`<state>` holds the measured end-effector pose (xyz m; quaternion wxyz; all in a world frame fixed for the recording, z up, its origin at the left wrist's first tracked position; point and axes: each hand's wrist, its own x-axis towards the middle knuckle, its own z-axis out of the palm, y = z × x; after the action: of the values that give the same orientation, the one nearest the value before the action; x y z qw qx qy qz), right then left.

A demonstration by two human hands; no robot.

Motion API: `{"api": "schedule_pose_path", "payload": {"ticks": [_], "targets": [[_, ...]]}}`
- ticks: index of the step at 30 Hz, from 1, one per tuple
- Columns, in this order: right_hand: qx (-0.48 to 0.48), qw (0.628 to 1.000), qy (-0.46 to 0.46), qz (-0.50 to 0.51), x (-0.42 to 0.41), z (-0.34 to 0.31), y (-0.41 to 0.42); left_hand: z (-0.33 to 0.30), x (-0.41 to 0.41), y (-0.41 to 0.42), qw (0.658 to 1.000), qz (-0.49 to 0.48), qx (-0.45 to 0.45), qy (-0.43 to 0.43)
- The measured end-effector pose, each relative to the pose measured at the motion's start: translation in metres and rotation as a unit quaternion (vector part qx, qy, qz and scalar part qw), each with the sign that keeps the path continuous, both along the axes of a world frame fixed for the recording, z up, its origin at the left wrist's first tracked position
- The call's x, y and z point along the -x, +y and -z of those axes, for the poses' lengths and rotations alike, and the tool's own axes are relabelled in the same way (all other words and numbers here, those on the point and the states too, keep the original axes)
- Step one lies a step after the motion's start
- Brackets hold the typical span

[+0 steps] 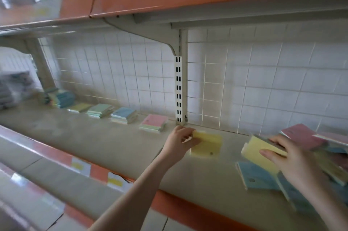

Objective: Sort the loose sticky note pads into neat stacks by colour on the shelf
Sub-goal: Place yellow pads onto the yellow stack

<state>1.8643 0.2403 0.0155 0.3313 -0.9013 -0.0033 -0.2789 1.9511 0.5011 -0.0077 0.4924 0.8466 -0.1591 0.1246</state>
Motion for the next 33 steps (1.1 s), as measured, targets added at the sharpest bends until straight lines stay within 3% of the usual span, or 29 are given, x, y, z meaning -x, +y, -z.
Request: {"api": "schedule_pose_path", "payload": {"ticks": [5,12,17,33], "targets": [[-0.016,1.000,-0.009,-0.014,-0.010,-0.001,0.013,-0.004,0.013,0.011,0.999,-0.025,0.018,-0.004],[-0.127,0.987,0.045,-0.090,-0.032,-0.001,0.049,-0.015,0.029,0.048,0.993,-0.113,0.011,-0.041],[-0.191,0.974,0.052,-0.107,-0.044,0.000,0.096,-0.020,0.023,0.087,0.986,-0.160,0.047,-0.008],[-0.224,0.968,0.059,-0.098,-0.111,0.002,0.264,-0.022,-0.073,0.263,0.991,-0.123,0.044,0.006]]}}
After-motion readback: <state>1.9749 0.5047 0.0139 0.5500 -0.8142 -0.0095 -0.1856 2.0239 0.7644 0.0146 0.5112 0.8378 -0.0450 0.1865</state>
